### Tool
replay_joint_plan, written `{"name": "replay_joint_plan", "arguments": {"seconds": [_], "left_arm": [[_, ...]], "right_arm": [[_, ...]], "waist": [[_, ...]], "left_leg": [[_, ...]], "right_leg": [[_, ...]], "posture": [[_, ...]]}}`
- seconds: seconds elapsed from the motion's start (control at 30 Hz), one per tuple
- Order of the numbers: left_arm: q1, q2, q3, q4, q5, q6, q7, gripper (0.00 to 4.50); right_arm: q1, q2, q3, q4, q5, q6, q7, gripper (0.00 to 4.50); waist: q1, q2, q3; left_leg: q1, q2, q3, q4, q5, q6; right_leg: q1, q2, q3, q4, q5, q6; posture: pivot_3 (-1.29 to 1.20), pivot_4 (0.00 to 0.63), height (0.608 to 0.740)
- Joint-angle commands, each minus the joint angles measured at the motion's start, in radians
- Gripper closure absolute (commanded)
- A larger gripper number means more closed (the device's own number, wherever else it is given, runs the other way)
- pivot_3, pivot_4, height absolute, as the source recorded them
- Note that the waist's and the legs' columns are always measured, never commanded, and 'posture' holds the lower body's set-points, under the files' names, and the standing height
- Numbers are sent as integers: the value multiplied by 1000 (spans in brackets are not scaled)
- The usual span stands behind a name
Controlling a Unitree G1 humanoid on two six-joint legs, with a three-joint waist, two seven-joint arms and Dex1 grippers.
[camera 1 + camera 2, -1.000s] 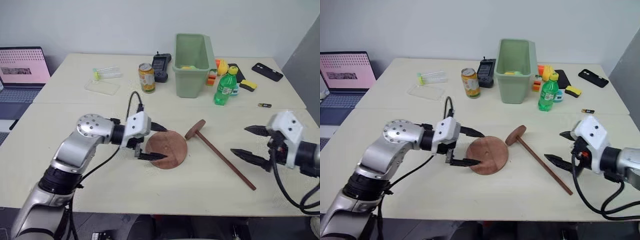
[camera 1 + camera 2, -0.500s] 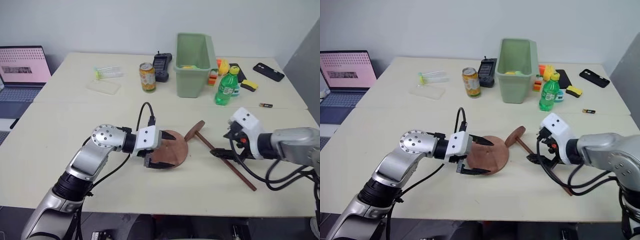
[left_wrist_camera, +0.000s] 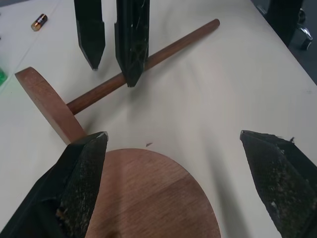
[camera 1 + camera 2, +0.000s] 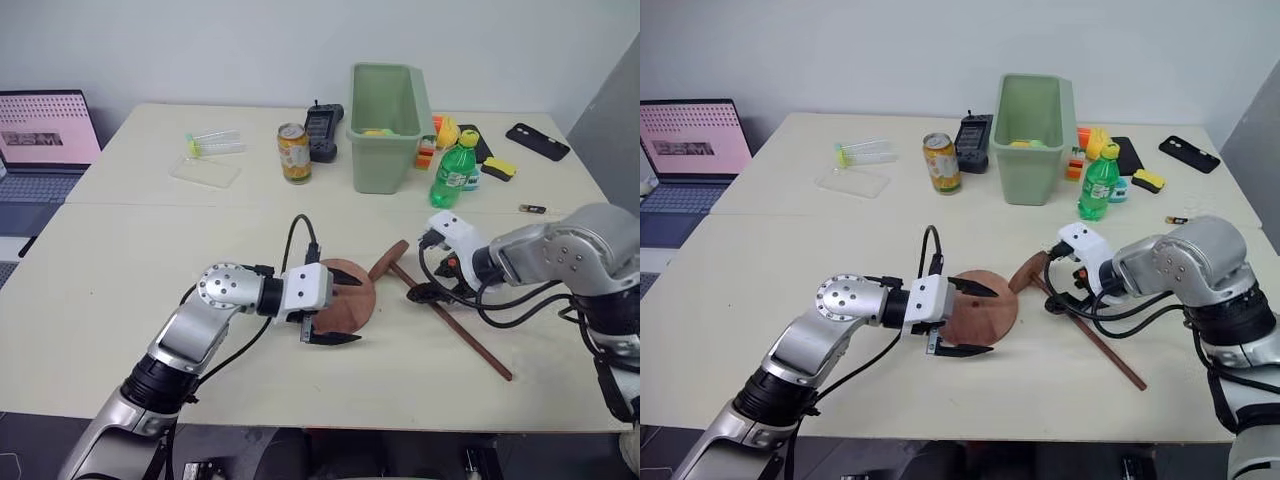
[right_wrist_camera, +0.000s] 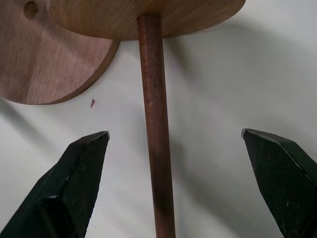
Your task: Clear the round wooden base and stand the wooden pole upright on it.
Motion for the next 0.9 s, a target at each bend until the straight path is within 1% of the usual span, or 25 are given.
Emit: {"name": "replay_joint_plan", "arguments": {"seconds": [0.03,0.07,0.17,0.23,0.27,0.37,0.5,0.6,0.77,0.9], "left_arm": [[6,-11,15,-41,-13,-12,19,0],[7,-11,16,-43,-14,-11,21,0],[9,-12,16,-48,-13,-10,25,0],[9,-14,18,-49,-15,-11,28,0],[9,-15,18,-49,-16,-12,29,0],[9,-21,20,-54,-27,-8,32,0],[4,-32,25,-56,-42,-2,37,0],[-2,-34,27,-55,-46,4,36,0],[-15,-28,35,-42,-53,4,35,0],[-48,-25,113,-13,-101,28,60,0]], "right_arm": [[-54,8,40,48,10,7,34,496],[-60,11,48,59,10,7,38,836],[-70,19,64,84,13,7,48,1435],[-72,29,72,93,4,7,52,1991],[-72,33,74,97,0,7,52,2075],[-70,45,77,109,-13,7,55,2739],[-64,54,72,119,-20,7,56,3747],[-59,61,64,127,-21,7,52,4291],[-71,69,46,140,-23,7,42,4283],[-127,70,-67,153,-2,7,6,4283]], "waist": [[0,0,0],[0,0,0],[1,0,0],[0,0,0],[0,0,0],[0,0,0],[1,0,0],[0,0,0],[0,0,0],[0,0,0]], "left_leg": [[-1,0,0,1,0,0],[-1,0,0,1,0,0],[-1,0,-1,1,0,0],[-1,0,0,1,0,0],[-1,0,0,1,0,0],[-2,0,-1,2,0,0],[-2,-1,-1,2,0,0],[-2,0,-1,2,0,0],[-2,0,-1,2,0,0],[-2,0,0,2,0,0]], "right_leg": [[-1,0,0,1,0,0],[-1,0,0,1,0,0],[-1,0,0,1,0,0],[-1,0,0,1,0,0],[-1,0,0,1,0,0],[-1,0,-1,1,0,0],[-1,0,-1,1,0,0],[-1,0,-1,2,0,0],[-1,0,-1,2,0,0],[-2,0,0,4,0,0]], "posture": [[0,150,740],[0,150,740],[0,150,740],[0,150,740],[0,150,740],[0,150,740],[0,150,740],[0,150,740],[0,150,740],[0,150,740]]}}
